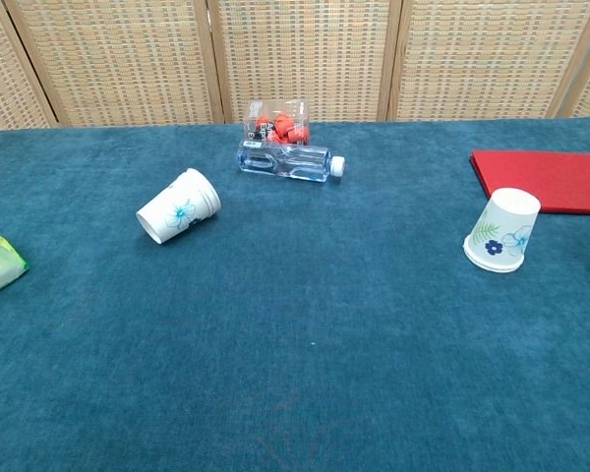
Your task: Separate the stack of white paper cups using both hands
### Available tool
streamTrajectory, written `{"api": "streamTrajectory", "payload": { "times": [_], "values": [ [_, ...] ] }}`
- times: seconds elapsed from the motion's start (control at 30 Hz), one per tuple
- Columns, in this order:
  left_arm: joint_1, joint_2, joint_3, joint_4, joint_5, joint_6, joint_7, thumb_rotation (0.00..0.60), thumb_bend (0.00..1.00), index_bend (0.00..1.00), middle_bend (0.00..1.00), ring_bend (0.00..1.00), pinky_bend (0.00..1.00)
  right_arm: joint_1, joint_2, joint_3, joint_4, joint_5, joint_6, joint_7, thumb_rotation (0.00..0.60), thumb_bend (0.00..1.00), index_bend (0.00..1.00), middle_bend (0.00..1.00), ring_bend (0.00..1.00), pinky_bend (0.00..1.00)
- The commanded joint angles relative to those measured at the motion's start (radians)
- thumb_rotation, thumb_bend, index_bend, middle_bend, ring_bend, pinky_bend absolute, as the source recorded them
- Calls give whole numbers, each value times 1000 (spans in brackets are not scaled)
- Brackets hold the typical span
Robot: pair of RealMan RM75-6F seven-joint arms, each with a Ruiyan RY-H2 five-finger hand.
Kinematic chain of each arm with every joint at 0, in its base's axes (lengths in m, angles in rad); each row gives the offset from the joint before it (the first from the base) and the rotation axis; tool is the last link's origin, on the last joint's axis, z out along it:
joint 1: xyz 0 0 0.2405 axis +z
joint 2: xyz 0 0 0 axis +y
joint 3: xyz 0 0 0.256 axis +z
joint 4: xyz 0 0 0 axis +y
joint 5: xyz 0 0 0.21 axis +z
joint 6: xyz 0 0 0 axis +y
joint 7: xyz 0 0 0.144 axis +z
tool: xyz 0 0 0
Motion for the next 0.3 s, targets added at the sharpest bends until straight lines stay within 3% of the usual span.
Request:
{"api": "streamTrajectory", "payload": {
  "times": [0.03, 0.3],
  "values": [
    [29, -1, 14, 24, 16, 20, 19, 600, 211, 0, 0, 0, 0, -34, 18, -10, 13, -26, 23, 18, 600, 98, 129, 0, 0, 46],
    [76, -7, -3, 74, 9, 60, -36, 600, 211, 0, 0, 0, 0, -98, 28, 11, 73, -31, 50, 112, 600, 98, 129, 0, 0, 17]
  ]
}}
